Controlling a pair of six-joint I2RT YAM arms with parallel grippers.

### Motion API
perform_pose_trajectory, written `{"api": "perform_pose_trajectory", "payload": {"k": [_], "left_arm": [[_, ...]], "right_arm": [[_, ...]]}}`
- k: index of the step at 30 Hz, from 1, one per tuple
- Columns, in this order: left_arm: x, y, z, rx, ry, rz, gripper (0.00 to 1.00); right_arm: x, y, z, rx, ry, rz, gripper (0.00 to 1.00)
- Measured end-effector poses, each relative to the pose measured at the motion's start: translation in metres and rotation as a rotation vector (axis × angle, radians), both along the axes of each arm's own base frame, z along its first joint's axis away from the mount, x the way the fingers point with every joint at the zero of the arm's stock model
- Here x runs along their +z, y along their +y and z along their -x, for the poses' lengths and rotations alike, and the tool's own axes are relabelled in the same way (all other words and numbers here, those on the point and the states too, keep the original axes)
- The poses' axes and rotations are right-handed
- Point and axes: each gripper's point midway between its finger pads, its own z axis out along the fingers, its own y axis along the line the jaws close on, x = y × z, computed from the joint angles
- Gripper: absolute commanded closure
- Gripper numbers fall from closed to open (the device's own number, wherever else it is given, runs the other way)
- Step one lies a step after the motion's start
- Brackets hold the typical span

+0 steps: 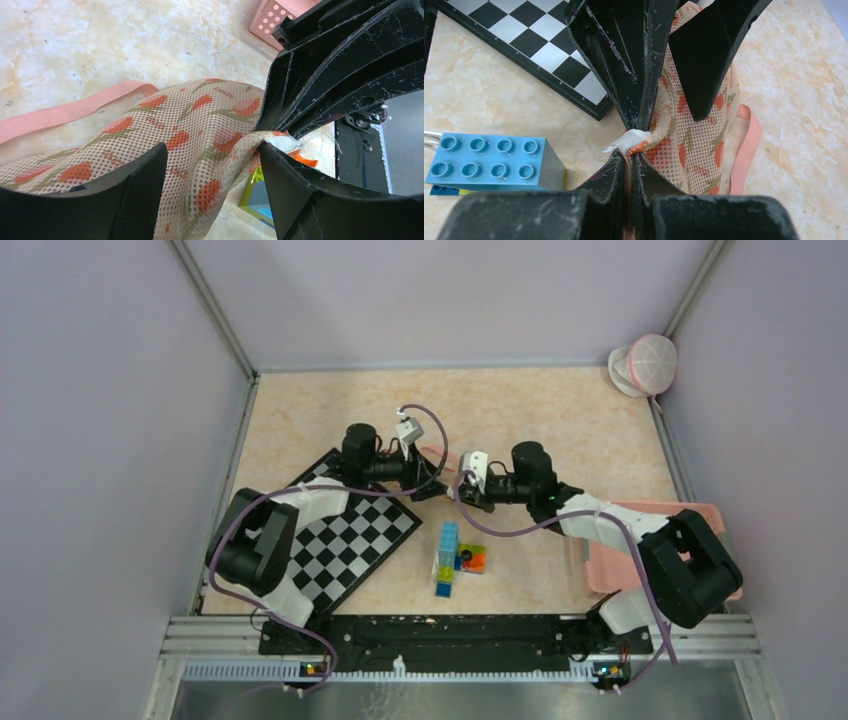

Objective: Unzip the laundry bag and remove the bra
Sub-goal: Unzip the laundry bag at the center of the board.

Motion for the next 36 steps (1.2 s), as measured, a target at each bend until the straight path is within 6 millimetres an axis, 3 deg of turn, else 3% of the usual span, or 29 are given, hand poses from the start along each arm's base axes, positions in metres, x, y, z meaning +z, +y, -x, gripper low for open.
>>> {"api": "perform_pose_trajectory", "payload": {"k": [12, 19, 23, 27, 36], "left_arm": [[0.007, 0.005, 0.008, -0.013, -0.007, 0.023, 0.21], [0.046, 0.011, 0.021, -0.212, -0.193, 0.046, 0.14], [0.062, 0.02, 0.016, -0.274, -0.375, 0.021, 0.2], [0.053, 0.022, 0.02, -0.319, -0.46, -0.01, 0.29], [0.034, 0.017, 0.019, -0.349, -0.611, -0.088, 0.4]], "right_arm": [[0.011, -0.001, 0.008, 0.05, -0.041, -0.013, 1.0], [0.02, -0.004, -0.001, 0.039, -0.142, -0.008, 1.0], [0.02, -0.005, -0.002, 0.043, -0.165, -0.004, 1.0], [0.021, -0.005, -0.004, 0.043, -0.173, -0.003, 1.0], [0.021, -0.005, -0.003, 0.052, -0.179, -0.005, 1.0]]}}
